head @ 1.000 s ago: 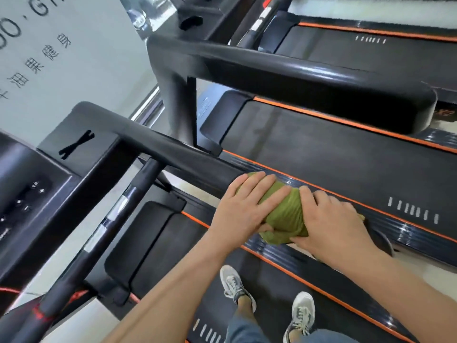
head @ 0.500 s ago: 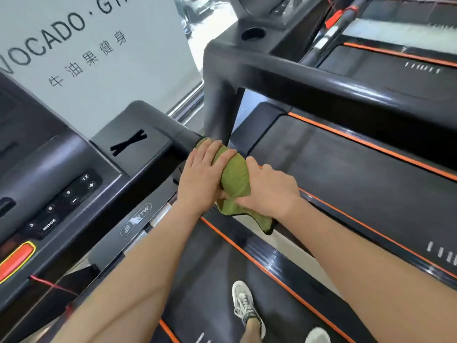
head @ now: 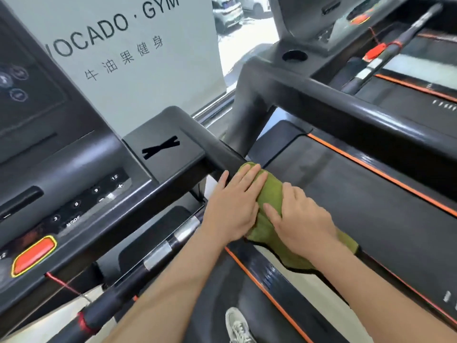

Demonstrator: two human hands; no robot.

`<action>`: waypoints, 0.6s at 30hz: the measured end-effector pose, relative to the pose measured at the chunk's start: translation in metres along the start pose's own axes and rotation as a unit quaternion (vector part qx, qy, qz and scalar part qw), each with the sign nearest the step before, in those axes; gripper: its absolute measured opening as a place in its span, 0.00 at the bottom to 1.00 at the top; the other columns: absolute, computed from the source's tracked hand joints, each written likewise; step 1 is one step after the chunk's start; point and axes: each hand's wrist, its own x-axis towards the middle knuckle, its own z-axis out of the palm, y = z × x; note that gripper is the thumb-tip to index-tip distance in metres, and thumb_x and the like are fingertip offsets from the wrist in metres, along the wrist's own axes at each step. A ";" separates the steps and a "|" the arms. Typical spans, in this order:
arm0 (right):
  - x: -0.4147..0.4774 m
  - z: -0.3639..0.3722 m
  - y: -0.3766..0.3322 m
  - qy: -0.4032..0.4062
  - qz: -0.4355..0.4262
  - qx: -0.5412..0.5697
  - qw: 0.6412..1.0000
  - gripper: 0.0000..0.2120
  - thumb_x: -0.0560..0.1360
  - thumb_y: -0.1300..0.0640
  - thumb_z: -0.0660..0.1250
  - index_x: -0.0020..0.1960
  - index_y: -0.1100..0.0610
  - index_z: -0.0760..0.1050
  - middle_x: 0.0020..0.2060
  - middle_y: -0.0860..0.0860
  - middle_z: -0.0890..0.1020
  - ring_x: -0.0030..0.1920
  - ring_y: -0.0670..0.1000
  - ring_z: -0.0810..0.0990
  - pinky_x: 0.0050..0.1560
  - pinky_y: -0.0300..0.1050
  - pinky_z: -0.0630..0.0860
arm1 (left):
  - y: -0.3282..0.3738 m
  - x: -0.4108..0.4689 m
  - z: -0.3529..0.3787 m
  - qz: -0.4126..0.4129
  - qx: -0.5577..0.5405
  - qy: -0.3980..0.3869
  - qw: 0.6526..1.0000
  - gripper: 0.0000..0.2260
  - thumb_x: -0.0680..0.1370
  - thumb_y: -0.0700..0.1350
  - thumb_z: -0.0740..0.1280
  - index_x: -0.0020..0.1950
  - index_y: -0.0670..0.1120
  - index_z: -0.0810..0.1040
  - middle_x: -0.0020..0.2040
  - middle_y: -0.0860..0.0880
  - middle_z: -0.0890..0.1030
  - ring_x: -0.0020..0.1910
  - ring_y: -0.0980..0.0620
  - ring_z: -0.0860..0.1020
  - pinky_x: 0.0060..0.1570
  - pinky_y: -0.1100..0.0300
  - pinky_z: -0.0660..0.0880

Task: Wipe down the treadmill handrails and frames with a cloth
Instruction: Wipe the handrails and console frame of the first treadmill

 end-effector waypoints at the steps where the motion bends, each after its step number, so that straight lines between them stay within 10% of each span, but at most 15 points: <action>1: 0.011 0.007 -0.010 0.015 -0.003 -0.030 0.999 0.32 0.77 0.36 0.47 0.62 0.60 0.72 0.44 0.55 0.79 0.38 0.58 0.81 0.30 0.50 0.74 | -0.012 0.011 -0.002 -0.002 0.001 -0.001 1.000 0.30 0.74 0.50 0.44 0.77 0.49 0.64 0.77 0.51 0.63 0.76 0.50 0.60 0.72 0.42 0.56; 6: 0.076 0.016 -0.054 0.071 -0.043 -0.077 0.994 0.32 0.79 0.40 0.45 0.63 0.61 0.75 0.37 0.54 0.77 0.30 0.55 0.78 0.24 0.45 0.67 | -0.068 0.035 -0.007 -0.011 -0.047 0.063 0.997 0.23 0.77 0.48 0.51 0.69 0.46 0.74 0.69 0.48 0.75 0.70 0.48 0.71 0.68 0.49 0.69; 12: 0.146 0.011 -0.107 -0.001 -0.091 0.037 0.995 0.32 0.77 0.38 0.41 0.74 0.54 0.54 0.60 0.53 0.72 0.54 0.60 0.78 0.45 0.55 0.74 | -0.121 0.019 -0.009 -0.110 -0.039 0.149 0.982 0.21 0.73 0.41 0.63 0.66 0.41 0.76 0.63 0.45 0.79 0.59 0.46 0.78 0.60 0.56 0.75; 18: 0.223 0.016 -0.157 -0.081 -0.043 0.102 0.991 0.27 0.80 0.37 0.46 0.70 0.53 0.60 0.62 0.57 0.75 0.58 0.64 0.76 0.53 0.58 0.71 | -0.142 -0.005 -0.003 -0.122 0.022 0.159 0.979 0.17 0.77 0.44 0.63 0.63 0.38 0.77 0.61 0.40 0.78 0.61 0.42 0.76 0.63 0.51 0.73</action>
